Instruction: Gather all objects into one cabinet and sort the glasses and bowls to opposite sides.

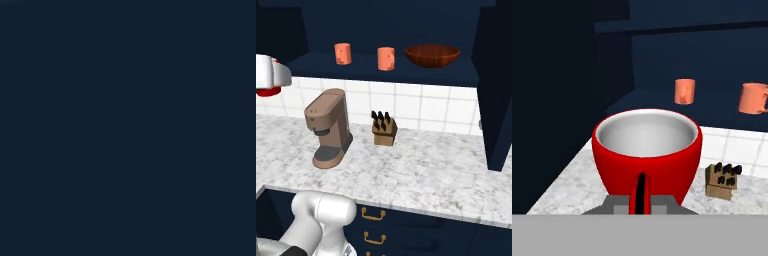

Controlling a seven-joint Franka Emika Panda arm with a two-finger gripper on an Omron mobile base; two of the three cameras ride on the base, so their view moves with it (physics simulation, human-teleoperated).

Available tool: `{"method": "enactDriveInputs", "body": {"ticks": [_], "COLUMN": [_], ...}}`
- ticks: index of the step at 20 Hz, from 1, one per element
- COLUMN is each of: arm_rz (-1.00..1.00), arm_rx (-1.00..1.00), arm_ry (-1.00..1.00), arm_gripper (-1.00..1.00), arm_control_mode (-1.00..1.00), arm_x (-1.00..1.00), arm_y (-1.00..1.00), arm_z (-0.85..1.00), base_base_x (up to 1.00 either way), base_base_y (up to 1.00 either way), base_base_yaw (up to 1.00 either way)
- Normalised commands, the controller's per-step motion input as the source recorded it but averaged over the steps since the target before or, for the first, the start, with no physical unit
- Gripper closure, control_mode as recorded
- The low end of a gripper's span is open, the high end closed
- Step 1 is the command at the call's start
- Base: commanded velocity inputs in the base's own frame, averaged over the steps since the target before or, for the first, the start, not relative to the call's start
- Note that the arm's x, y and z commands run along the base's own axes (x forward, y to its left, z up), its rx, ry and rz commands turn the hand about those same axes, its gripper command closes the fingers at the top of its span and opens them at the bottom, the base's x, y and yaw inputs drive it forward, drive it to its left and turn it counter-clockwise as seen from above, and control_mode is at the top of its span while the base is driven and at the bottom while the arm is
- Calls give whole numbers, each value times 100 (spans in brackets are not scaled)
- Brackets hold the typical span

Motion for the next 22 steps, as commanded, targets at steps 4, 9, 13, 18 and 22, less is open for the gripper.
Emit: {"method": "enactDriveInputs", "body": {"ticks": [4,9,13,18,22], "arm_rz": [20,-2,-7,-5,-4], "arm_rx": [0,0,0,0,0], "arm_ry": [-4,-8,-1,2,10], "arm_gripper": [100,100,100,100,100], "arm_control_mode": [-100,-100,-100,-100,-100], "arm_x": [79,100,100,99,89], "arm_y": [57,26,25,21,14], "arm_z": [-27,-25,-14,-6,0], "base_base_x": [0,0,0,0,0], "base_base_y": [0,0,0,0,0], "base_base_yaw": [0,0,0,0,0]}}
